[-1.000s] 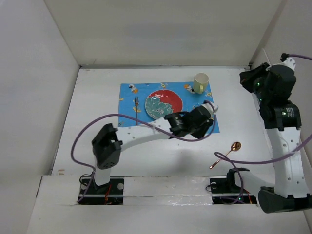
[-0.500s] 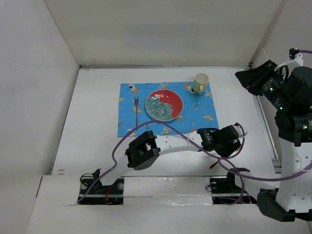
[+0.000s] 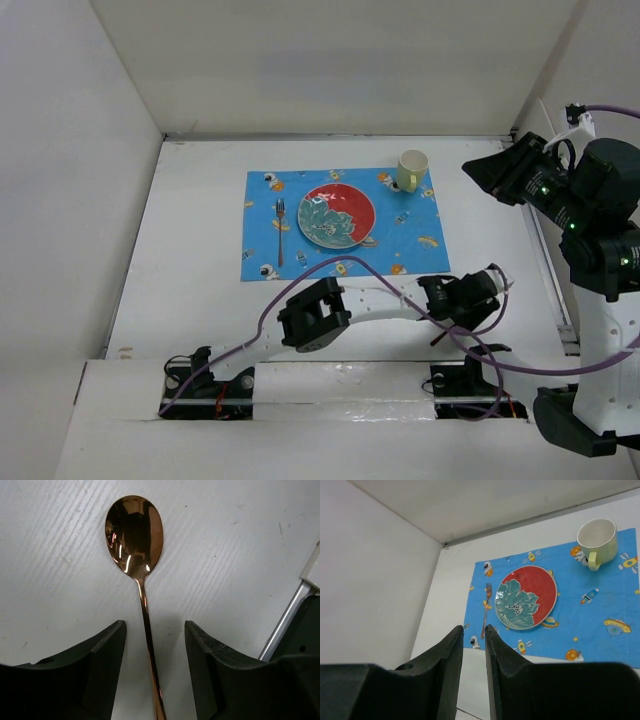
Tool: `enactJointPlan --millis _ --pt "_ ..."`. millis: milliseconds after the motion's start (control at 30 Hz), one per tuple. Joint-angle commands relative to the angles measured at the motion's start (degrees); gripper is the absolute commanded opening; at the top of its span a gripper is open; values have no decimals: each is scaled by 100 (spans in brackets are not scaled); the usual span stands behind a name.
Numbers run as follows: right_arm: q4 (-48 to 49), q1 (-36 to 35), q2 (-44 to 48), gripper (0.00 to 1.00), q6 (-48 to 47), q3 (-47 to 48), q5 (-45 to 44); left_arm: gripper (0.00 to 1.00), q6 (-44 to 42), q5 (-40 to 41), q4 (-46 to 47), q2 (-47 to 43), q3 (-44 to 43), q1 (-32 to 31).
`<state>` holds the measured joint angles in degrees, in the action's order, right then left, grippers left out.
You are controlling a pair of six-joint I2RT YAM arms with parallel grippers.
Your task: Set the dinner table for one person
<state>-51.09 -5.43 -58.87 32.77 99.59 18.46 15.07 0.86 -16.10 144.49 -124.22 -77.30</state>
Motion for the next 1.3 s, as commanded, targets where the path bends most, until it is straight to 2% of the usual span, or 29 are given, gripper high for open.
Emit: enactJointPlan --millis 0,100,233,400,533,600,700,767,933,1033,1133,1233,1267 --pt "-32 -107 69 30 -113 96 62 47 128 238 -78 115 -15 -13" --pt "-33 -107 78 29 -105 122 -88 40 119 353 10 10 442 -66" --pt "-76 -160 78 29 -113 236 -272 27 128 423 123 -236 1195 -119" --pt "3 -160 95 29 -52 131 -246 28 5 459 230 -570 1769 -224" --pt "55 -160 121 29 -17 52 -211 36 -162 555 45 -614 1831 -286" --pt "73 -160 139 29 -8 34 -255 37 -197 485 89 -658 1936 -286" --pt "160 -160 174 29 36 -1 -290 30 -215 564 124 -536 1946 -338" --pt "231 -160 165 29 106 77 -342 22 -250 713 37 -299 1797 -339" --pt "301 -160 -71 29 150 586 -360 19 -382 932 142 -184 1875 -409" --pt "389 -160 -274 28 185 1035 -360 14 -452 1188 19 26 1718 -462" --pt "495 -160 -336 28 238 1342 -431 0 -391 1424 -139 220 1586 -462" --pt "548 -160 -318 27 256 1475 -510 0 -321 1654 -350 37 1541 -462" --pt "530 -160 -283 27 247 1493 -510 0 -347 1758 -246 -425 1585 -462"
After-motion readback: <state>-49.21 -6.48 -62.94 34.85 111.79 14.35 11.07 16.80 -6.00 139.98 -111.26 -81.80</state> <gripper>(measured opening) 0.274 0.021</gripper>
